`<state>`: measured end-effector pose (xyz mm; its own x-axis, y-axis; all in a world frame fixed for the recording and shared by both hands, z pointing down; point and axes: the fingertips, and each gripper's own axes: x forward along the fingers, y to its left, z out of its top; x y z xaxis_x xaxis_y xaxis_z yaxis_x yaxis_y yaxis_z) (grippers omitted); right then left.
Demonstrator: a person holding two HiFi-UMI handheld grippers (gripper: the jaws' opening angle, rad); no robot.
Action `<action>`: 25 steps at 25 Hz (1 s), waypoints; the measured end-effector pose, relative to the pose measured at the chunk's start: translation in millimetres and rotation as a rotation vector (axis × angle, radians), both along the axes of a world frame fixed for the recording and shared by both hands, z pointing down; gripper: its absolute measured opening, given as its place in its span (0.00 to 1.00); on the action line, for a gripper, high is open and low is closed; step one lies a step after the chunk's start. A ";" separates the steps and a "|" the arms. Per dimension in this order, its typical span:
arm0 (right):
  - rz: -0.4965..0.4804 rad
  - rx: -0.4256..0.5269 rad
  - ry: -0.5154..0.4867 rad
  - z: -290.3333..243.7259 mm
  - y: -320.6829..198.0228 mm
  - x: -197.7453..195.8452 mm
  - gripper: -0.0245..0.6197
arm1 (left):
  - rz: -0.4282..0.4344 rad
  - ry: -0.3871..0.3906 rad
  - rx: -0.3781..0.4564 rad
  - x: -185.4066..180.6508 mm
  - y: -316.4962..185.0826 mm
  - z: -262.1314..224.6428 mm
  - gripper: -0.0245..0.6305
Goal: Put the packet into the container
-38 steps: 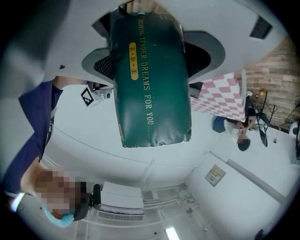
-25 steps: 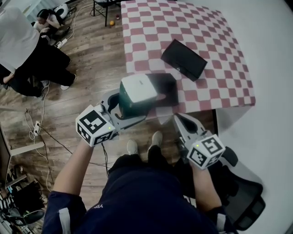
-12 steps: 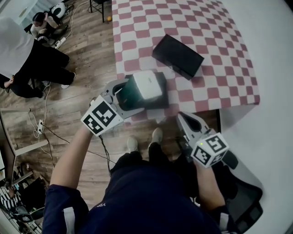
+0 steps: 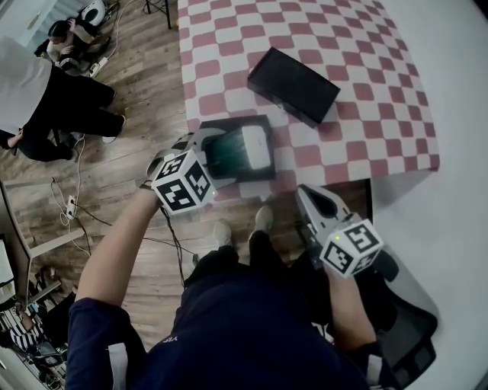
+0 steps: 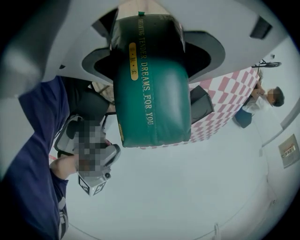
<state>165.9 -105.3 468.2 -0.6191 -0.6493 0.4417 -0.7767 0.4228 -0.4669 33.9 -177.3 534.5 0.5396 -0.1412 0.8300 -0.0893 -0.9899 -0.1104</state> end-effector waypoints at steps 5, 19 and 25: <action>0.012 -0.020 -0.012 9.0 0.7 10.7 0.06 | 0.051 -0.128 -0.039 1.1 5.3 26.6 0.71; 0.035 -0.062 -0.049 30.8 7.0 30.0 0.06 | 0.110 -0.394 -0.090 1.3 10.2 62.4 0.72; 0.045 -0.069 -0.054 32.2 10.1 35.6 0.06 | 0.126 -0.465 -0.073 -1.1 7.1 67.5 0.72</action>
<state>201.5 -95.2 500.4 -0.6139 -0.6461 0.4535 -0.7672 0.3531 -0.5355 32.9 -170.2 602.0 0.1187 -0.0312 0.9924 0.0742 -0.9964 -0.0402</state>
